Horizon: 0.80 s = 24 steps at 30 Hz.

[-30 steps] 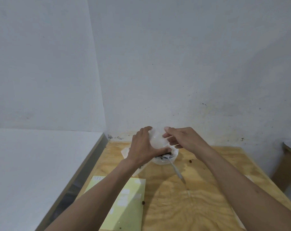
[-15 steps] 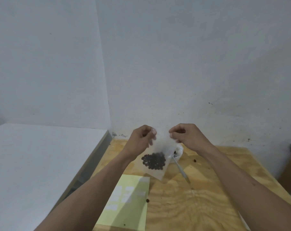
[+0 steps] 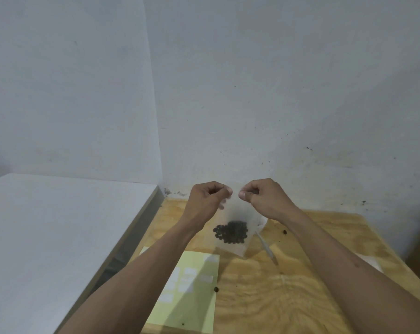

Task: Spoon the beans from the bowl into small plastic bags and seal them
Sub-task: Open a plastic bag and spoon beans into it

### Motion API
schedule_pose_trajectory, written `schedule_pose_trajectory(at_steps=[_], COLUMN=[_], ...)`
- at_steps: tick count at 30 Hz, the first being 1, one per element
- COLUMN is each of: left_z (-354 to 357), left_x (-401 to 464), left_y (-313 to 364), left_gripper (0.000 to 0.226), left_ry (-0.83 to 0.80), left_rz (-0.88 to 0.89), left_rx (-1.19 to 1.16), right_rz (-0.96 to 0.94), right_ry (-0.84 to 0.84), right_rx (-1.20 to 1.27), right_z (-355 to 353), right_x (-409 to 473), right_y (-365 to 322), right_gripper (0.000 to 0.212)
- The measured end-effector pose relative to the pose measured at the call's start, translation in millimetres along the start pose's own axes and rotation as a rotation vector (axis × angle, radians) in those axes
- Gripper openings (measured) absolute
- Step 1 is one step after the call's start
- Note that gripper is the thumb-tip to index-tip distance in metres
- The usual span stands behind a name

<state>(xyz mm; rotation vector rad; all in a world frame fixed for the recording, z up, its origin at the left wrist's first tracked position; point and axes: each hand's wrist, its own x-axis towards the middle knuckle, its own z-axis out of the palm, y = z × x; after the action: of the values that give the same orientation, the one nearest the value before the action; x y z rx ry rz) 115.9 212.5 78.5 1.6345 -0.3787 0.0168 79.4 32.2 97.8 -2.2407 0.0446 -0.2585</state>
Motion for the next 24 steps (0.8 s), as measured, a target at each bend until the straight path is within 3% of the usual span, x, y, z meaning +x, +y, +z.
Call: schedule_pose_trajectory(at_steps=[4, 7, 11, 16, 24], left_z=[0, -5, -7, -13, -13], left_x=[1, 2, -1, 3, 8], left_y=[1, 0, -4, -9, -4], left_gripper=[0.011, 0.012, 0.024, 0.027, 0.022], left_ry=[0.047, 0.011, -0.055, 0.092, 0.139], left_rz=[-0.008, -0.007, 0.028, 0.012, 0.015], left_rx=[-0.037, -0.036, 0.015, 0.016, 0.000], right_rz=[-0.032, -0.062, -0.036, 0.017, 0.096], right_ry=[0.019, -0.036, 0.010, -0.032, 0.100], right_rx=[0.044, 0.081, 0.043, 0.145, 0.295], right_z=[0, -3, 3, 1, 6], right_x=[-3, -3, 1, 0, 4], right_y=[-2, -2, -1, 3, 2], right_gripper=[0.011, 0.011, 0.010, 0.012, 0.010])
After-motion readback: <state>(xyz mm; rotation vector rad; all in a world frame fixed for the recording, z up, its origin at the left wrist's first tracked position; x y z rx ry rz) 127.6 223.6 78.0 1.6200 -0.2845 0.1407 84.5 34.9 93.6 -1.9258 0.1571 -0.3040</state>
